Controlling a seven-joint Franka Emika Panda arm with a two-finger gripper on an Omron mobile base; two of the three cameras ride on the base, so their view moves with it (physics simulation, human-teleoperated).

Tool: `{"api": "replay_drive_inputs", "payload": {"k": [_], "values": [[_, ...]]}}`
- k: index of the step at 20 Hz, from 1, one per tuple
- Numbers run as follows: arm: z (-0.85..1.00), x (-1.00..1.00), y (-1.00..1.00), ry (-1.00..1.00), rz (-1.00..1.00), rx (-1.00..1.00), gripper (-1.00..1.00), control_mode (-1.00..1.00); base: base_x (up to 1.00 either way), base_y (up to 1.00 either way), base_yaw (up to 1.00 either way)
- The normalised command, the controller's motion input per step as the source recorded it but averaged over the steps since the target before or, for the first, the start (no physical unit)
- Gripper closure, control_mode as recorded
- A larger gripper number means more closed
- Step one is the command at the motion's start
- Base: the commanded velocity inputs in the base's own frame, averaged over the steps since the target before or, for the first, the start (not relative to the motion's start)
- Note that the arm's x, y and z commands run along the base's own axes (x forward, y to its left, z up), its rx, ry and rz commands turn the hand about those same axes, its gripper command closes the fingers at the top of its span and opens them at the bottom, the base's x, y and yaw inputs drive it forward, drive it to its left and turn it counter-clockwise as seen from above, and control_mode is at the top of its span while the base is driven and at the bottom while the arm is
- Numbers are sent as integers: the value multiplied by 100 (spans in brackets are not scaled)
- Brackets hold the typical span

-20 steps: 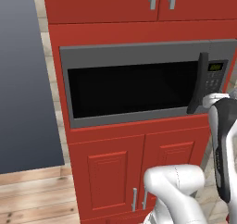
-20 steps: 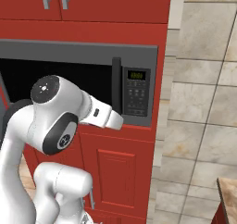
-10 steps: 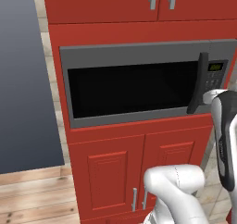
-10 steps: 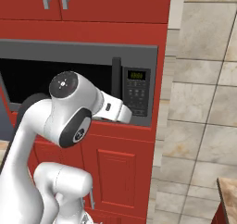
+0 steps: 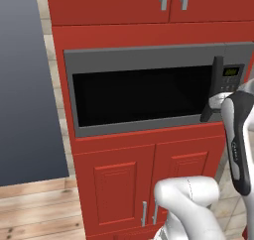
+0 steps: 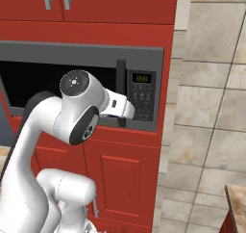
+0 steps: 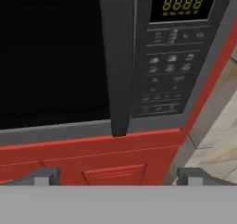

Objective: Place the sponge inside the microwave to prepare for sanitizing.

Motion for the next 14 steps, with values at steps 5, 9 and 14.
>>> {"api": "replay_drive_inputs", "payload": {"k": [5, 9, 14], "values": [[0, 51, -5, 0, 12, 0, -100, -100, 0, 0, 0], [0, 31, 0, 0, 3, 0, -100, -100, 0, 0, 0], [0, 21, 0, 1, 0, 0, -100, -100, 0, 0, 0]]}}
